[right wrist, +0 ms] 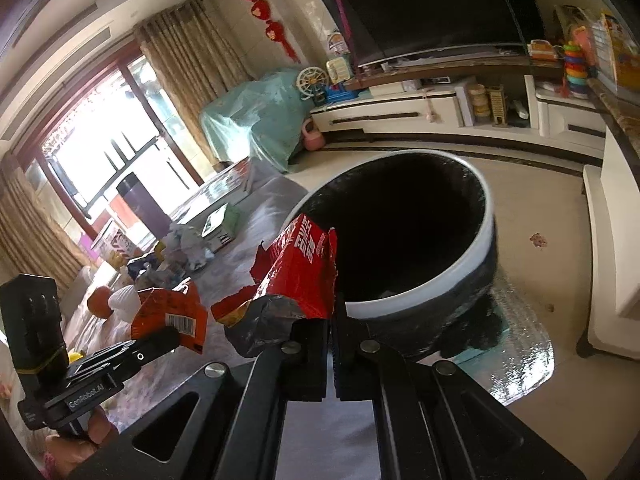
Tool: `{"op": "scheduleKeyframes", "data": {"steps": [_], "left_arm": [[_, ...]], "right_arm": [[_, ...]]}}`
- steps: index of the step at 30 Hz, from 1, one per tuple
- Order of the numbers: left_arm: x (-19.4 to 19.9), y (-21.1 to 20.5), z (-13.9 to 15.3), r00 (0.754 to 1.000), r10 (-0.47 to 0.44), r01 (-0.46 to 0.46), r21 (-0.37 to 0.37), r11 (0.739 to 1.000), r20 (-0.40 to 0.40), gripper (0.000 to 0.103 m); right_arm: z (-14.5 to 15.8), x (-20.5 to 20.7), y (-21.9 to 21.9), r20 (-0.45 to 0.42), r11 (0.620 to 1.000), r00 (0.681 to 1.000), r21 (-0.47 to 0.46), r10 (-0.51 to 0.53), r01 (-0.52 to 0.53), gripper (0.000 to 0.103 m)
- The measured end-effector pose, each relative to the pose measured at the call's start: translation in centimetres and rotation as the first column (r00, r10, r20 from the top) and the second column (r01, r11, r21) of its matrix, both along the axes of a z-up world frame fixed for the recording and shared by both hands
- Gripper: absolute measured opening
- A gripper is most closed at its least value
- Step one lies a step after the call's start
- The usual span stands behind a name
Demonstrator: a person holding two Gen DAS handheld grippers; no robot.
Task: Collect trash
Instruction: 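Carry both wrappers over the trash bin and open both tools to drop them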
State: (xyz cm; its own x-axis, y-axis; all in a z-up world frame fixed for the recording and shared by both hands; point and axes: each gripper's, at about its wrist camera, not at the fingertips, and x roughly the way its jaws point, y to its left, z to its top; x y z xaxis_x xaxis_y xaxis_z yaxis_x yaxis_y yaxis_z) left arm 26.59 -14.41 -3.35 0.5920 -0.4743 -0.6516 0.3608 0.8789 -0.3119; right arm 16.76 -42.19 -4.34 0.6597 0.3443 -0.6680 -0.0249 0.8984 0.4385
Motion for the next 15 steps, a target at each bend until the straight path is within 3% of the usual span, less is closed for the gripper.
{"op": "scheduleKeyframes", "data": {"steps": [15], "left_arm": [[2.4,-3.3,0.6,0.998,-0.062,0.061,0.022,0.998,0.008,0.0]], "right_arm": [[0.0,1.2,-2.7,-0.011,0.998,0.999,-0.029,-0.052,0.052,0.001]]}}
